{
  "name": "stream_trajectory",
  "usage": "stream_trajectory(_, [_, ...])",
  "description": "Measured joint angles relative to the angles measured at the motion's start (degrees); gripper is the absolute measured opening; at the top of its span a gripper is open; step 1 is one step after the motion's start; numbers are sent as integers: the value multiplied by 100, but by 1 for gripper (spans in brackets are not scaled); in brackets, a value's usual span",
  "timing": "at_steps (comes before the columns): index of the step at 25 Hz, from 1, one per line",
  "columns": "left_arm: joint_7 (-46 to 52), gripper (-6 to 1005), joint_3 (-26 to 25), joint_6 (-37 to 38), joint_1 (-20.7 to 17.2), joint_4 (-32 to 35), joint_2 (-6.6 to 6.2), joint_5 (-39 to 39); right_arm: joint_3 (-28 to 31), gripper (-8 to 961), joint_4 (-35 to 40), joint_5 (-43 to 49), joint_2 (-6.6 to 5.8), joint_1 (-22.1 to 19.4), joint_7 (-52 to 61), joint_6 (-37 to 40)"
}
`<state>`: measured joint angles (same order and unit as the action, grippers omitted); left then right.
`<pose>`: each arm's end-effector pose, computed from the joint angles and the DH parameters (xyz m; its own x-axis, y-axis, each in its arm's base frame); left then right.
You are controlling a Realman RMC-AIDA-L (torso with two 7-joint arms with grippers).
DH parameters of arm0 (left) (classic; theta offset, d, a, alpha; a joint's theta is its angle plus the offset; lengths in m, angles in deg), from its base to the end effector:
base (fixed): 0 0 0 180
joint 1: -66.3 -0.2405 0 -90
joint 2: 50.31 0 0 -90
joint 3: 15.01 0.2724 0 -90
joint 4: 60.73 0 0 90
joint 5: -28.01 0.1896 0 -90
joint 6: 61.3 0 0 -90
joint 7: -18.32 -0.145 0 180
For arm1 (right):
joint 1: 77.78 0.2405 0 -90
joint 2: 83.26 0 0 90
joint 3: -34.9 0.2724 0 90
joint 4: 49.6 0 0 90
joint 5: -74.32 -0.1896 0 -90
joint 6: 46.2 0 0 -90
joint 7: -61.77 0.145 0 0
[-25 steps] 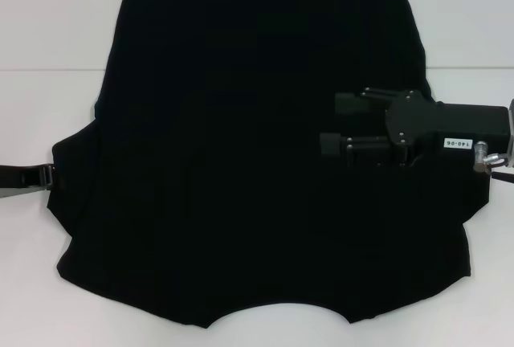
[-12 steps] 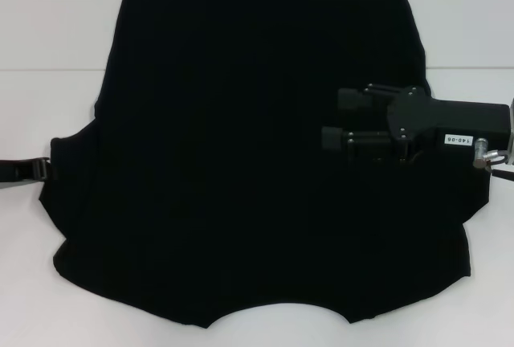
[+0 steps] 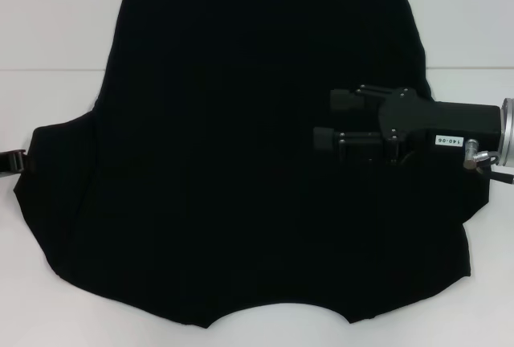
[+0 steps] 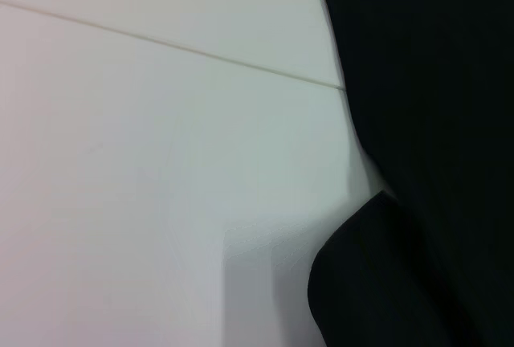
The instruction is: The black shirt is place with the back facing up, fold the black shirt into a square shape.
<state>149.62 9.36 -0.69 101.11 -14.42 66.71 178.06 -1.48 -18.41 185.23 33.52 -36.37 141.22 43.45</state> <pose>-0.3581 0.3757 0.0674 0.2954 0.7740 0.5601 0.8941 -0.0173 -0.4476 0.2036 0.3680 -0.0004 0.7641 -0.2499 -0.5947 -0.3802 -0.9192 -0.1023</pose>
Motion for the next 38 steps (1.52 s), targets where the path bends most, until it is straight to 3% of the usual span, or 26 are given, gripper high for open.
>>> stream_trajectory(38, [53, 0, -240, 83, -168, 238, -47, 15, 63, 897, 51, -79, 27, 94, 62, -62])
